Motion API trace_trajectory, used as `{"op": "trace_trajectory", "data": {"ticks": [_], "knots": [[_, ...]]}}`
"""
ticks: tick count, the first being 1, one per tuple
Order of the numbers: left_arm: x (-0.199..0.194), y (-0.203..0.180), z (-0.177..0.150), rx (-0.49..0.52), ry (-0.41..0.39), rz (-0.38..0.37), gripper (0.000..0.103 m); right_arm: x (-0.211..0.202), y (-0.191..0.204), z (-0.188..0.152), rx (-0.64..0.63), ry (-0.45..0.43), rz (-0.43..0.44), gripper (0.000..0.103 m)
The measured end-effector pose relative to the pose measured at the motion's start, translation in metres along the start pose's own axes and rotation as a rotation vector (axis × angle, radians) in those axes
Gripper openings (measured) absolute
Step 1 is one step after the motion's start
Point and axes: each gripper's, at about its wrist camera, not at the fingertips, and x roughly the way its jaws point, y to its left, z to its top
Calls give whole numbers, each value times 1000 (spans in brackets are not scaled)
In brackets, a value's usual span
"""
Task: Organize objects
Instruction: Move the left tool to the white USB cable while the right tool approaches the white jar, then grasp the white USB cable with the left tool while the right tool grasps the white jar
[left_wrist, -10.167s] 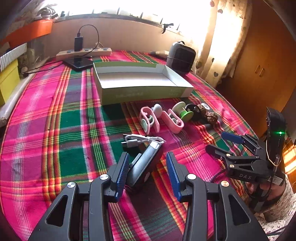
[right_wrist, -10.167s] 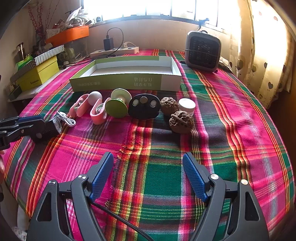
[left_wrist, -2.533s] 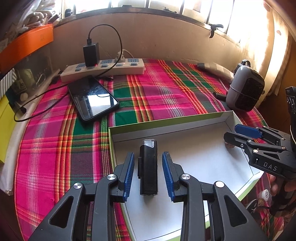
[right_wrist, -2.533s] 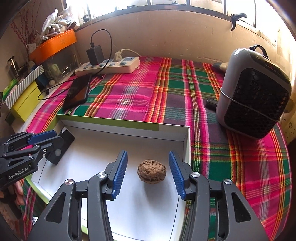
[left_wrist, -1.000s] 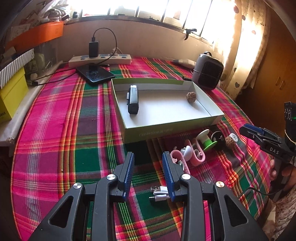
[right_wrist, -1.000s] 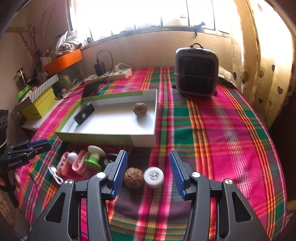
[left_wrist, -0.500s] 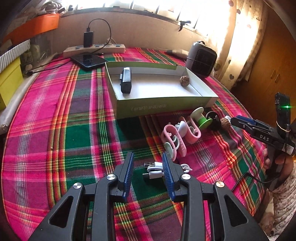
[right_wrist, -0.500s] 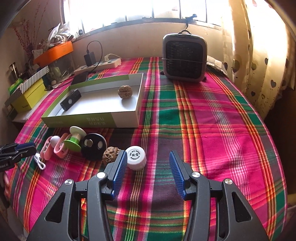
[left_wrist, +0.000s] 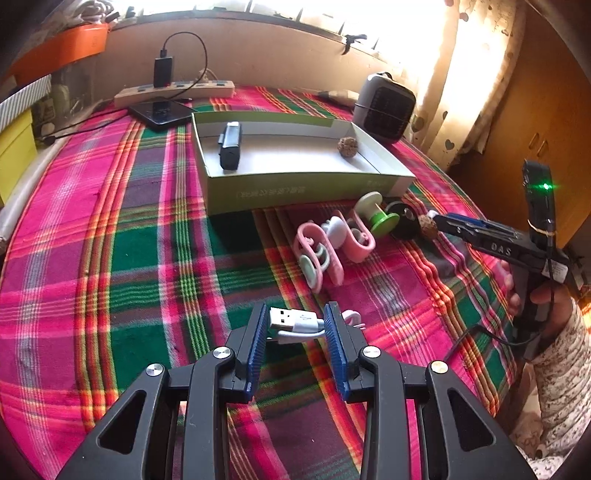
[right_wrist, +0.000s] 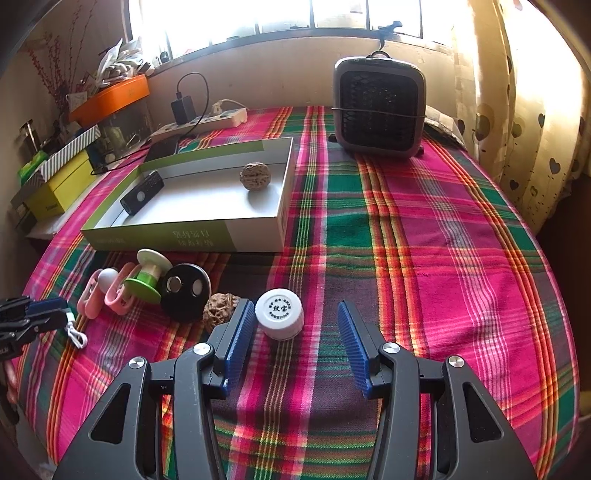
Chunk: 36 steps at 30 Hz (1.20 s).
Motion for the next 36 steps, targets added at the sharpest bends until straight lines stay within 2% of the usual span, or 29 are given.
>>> {"op": "trace_trajectory", "data": {"ticks": [6,10,14,16,28,32,36], "knots": [[1,-9,-7,29,20,-14,30,6,-5,0,24,30,-6,49],[0,-11,-7,42,21,-18,30,8,-2,1,-3,39,-14,49],[2,-14,-7,70,27,0,31,11,0,3,-20,44,-23,49],[1,-16,-8,82,30,-5,35,12,1,4,-24,46,-26,49],[1,-25,-11,121,44,-12,36,13,2,4,-38,49,-33,49],[1,-27,-13,123,40,-9,36,13,1,5,-31,45,-32,41],[1,-28,-13,125,42,20,27,13,1,4,-30,44,-34,38]]}}
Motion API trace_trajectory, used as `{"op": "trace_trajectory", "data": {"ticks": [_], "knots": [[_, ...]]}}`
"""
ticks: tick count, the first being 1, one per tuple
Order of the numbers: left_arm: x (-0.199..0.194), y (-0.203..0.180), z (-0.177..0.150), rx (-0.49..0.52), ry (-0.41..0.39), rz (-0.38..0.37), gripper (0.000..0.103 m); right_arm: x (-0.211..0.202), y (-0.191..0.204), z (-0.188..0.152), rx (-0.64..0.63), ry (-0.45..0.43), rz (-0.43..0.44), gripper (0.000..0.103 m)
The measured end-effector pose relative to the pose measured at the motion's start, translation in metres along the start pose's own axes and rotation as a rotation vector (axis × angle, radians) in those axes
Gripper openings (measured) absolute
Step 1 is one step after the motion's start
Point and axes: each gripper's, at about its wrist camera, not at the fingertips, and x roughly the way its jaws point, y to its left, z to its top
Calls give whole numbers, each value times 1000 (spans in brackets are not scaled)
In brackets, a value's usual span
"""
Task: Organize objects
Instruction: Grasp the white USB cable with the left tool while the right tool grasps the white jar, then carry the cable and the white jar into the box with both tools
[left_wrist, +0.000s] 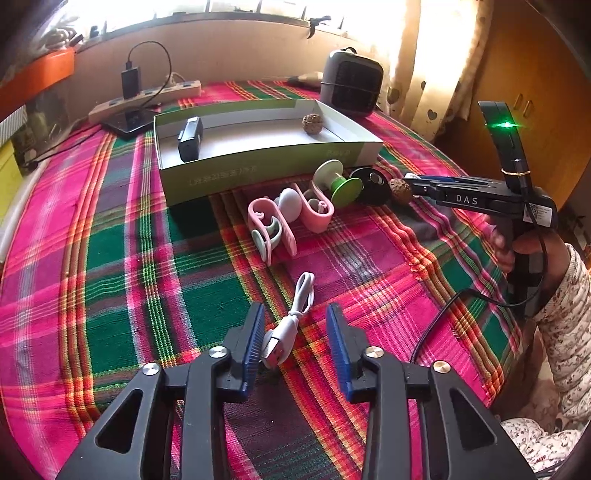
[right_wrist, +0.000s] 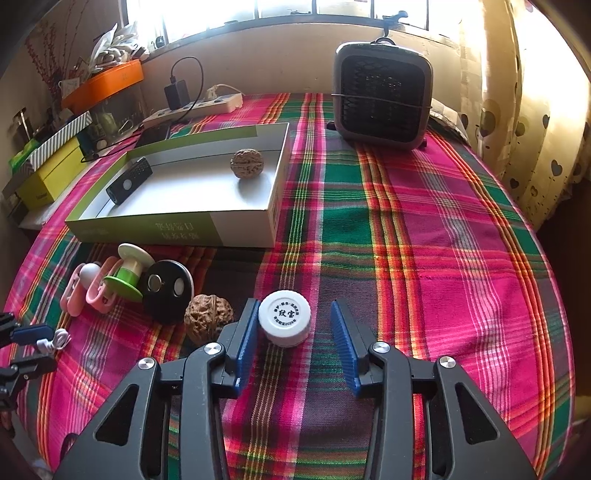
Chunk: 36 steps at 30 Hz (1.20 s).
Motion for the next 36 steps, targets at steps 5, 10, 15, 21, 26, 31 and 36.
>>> {"op": "trace_trajectory", "data": {"ticks": [5,10,15,21,26,31,36], "knots": [[0,-2,-1,17,7,13,22,0,2,0,-8,-1,-1,35],[0,-2,-2,13,7,24,15,0,2,0,-10,-1,0,29],[-1,-2,-2,11,6,28,13,0,2,-1,-9,-1,0,29],[-2,-3,-3,-3,-4,32,10,0,2,-1,-10,-1,-1,29],[-2,-3,-3,-8,-7,30,10,-1,3,-1,-13,-1,1,29],[-2,-2,-3,-12,-11,34,10,-1,4,-2,-14,-2,4,29],[-5,0,0,-23,-23,35,10,-3,5,-3,-11,-9,7,29]]}}
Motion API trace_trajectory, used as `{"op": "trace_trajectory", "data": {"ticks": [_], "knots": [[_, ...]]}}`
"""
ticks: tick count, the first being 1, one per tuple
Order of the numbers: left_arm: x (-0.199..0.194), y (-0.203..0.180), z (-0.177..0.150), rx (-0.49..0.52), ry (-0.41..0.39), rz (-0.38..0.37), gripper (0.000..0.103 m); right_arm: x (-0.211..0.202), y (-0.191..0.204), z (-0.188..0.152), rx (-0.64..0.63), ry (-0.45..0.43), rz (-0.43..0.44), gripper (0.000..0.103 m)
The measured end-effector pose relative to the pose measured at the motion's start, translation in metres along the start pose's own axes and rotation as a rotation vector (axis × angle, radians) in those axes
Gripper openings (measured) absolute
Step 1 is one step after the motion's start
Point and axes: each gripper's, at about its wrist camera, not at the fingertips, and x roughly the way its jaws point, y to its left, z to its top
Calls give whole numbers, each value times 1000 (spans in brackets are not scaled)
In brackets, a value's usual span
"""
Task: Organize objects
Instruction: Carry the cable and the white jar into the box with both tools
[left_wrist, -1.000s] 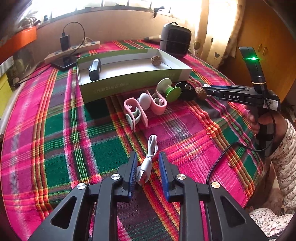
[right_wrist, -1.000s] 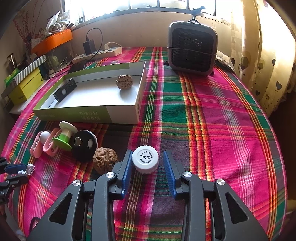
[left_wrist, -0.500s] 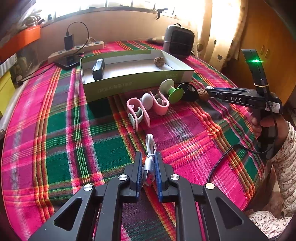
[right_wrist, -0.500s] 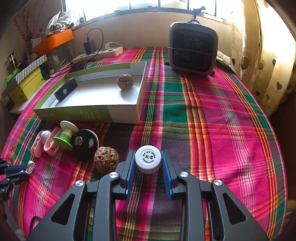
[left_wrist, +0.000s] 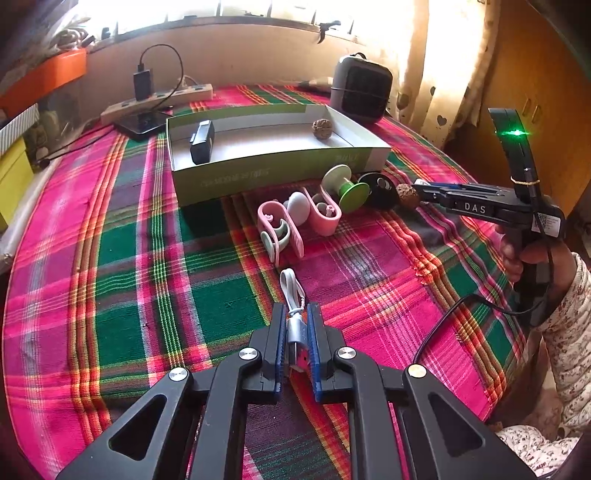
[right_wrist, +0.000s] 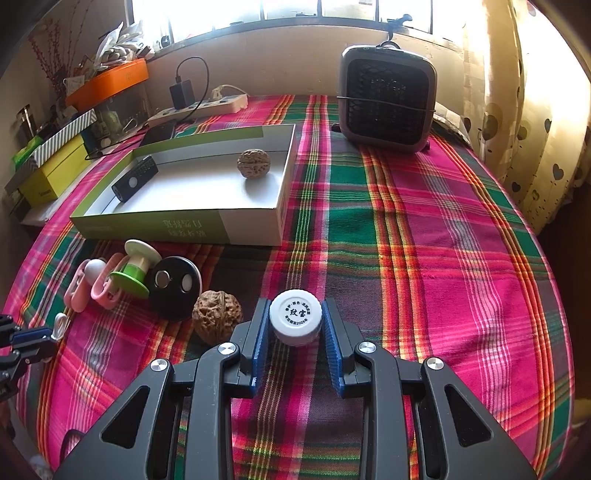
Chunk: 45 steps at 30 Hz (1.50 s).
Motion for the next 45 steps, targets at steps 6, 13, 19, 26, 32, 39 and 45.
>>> {"op": "trace_trajectory", "data": {"ticks": [6,13,19,26,32,39,45], "knots": [[-3,1,5,-7,-13,0,10,-3,2,-1,-1,-2,10,29],[-5,1,14,-13,-36,-7,10,-10,5,4,-12,-20,16,29],[-8,1,23,-9,-51,-10,10,-16,7,8,-14,-31,21,29],[-9,2,38,-7,-72,-11,10,-26,13,13,-19,-51,45,29],[-6,7,56,-18,-84,-14,10,-29,19,24,-43,-62,48,29],[0,9,82,-3,-102,-11,10,-27,25,41,-50,-69,71,29],[12,15,101,-12,-104,-16,10,-20,31,59,-57,-73,89,29]]}}
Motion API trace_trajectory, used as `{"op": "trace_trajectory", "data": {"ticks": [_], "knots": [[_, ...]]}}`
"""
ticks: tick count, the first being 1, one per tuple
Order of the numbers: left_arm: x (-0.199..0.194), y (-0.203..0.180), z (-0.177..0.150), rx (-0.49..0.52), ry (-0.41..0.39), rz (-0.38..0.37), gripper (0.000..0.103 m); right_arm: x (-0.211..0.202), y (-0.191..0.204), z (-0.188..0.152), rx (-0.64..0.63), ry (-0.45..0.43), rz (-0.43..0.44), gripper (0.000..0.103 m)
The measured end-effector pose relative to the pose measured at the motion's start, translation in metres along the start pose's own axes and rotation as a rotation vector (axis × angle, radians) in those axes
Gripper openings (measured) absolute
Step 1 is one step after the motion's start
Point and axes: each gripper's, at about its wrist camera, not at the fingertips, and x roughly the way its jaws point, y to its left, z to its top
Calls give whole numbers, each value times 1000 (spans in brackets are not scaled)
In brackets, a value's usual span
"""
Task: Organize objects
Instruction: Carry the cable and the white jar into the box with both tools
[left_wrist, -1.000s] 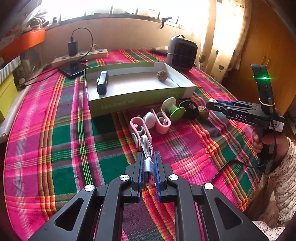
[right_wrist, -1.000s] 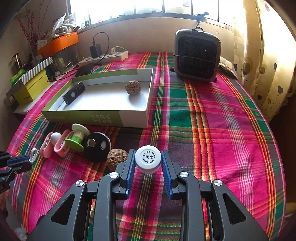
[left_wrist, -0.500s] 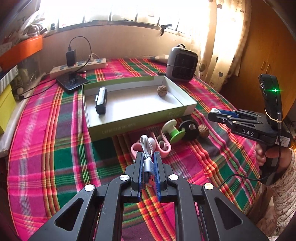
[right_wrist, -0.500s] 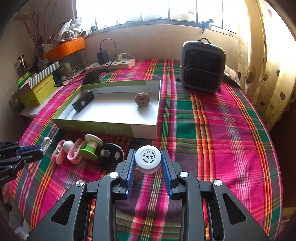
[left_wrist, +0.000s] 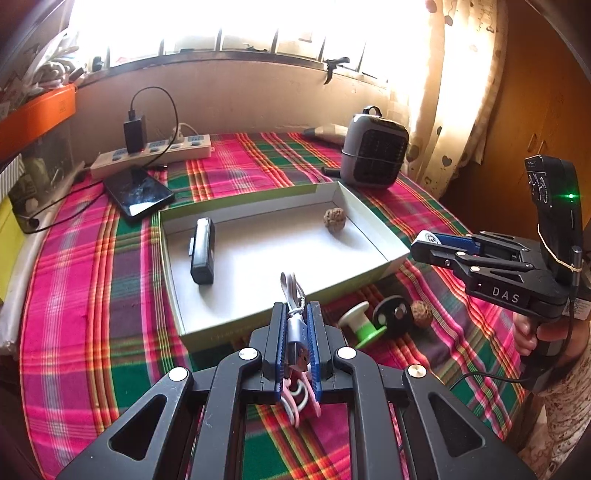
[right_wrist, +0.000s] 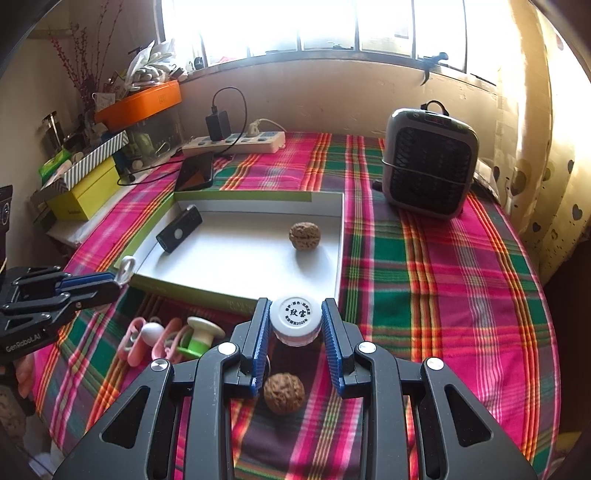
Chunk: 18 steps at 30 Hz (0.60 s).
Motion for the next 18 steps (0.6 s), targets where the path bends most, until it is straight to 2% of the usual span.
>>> {"op": "trace_trajectory", "data": {"ticks": [18], "knots": [[55,25,44,-25,43,13,10,59,17,51,-27,70,53,29]]}}
